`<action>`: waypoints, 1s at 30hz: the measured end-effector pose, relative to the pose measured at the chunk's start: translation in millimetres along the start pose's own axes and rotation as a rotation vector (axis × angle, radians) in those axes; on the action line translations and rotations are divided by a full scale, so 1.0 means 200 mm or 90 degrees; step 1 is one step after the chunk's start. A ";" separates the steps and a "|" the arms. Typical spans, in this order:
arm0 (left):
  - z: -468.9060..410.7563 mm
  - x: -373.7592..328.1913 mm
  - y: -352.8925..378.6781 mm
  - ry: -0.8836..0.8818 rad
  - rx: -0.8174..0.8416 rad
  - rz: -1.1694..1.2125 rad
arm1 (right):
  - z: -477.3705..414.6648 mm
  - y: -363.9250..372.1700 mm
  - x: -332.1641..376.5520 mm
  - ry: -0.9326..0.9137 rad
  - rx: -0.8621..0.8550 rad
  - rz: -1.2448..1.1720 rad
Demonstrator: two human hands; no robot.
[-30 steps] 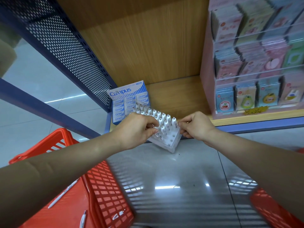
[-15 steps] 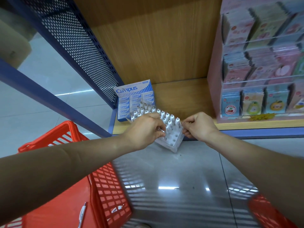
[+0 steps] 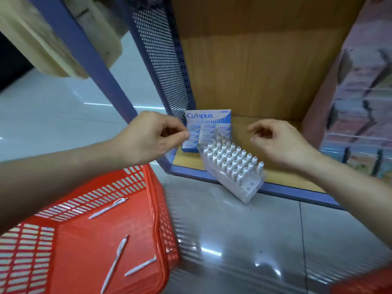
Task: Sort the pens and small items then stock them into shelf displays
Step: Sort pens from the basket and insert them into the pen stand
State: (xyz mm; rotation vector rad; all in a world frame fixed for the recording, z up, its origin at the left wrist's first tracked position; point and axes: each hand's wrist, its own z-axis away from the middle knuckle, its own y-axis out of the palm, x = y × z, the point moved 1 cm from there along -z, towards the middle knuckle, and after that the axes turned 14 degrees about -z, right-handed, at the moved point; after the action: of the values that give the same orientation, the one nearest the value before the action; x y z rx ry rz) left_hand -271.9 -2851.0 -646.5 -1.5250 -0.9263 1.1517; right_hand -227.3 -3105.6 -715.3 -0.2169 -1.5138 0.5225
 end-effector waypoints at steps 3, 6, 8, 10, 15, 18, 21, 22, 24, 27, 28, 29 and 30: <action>0.12 0.14 -0.06 -0.022 0.042 -0.028 | -0.01 0.05 0.24 -0.065 0.103 -0.012; 0.29 0.31 -0.04 -0.043 0.084 -0.084 | 0.02 0.19 0.46 -0.082 0.223 -0.066; 0.40 0.43 0.03 -0.062 0.097 -0.107 | 0.05 0.34 0.55 -0.074 0.300 -0.092; 0.51 0.55 0.11 -0.081 0.124 -0.117 | 0.08 0.52 0.61 -0.068 0.367 -0.077; 0.83 0.79 0.38 -0.135 0.289 -0.138 | 0.18 0.98 0.66 -0.085 0.471 0.048; 1.01 0.87 0.63 -0.120 0.381 -0.190 | 0.21 1.25 0.65 -0.149 0.494 0.150; 1.11 0.90 0.81 -0.087 0.409 -0.256 | 0.25 1.48 0.56 -0.155 0.477 0.195; 1.14 0.91 0.85 -0.091 0.411 -0.261 | 0.26 1.55 0.51 -0.131 0.465 0.182; 1.17 0.94 0.90 -0.110 0.421 -0.256 | 0.28 1.66 0.37 -0.066 0.445 0.188; 1.19 1.02 0.92 -0.134 0.415 -0.231 | 0.32 1.77 0.16 0.017 0.521 0.307; 1.20 1.05 0.92 -0.149 0.408 -0.226 | 0.34 1.79 0.11 0.024 0.573 0.368; 1.20 1.09 0.92 -0.167 0.400 -0.221 | 0.35 1.81 0.08 0.024 0.619 0.419; 1.21 1.13 0.91 -0.183 0.387 -0.211 | 0.36 1.83 0.05 0.025 0.654 0.450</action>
State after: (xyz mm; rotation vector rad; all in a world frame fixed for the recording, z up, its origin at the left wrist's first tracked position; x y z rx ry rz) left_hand -442.8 -2620.9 -893.2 -0.7021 -0.8672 1.2717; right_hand -369.4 -2794.8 -867.2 0.0601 -0.9315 1.7620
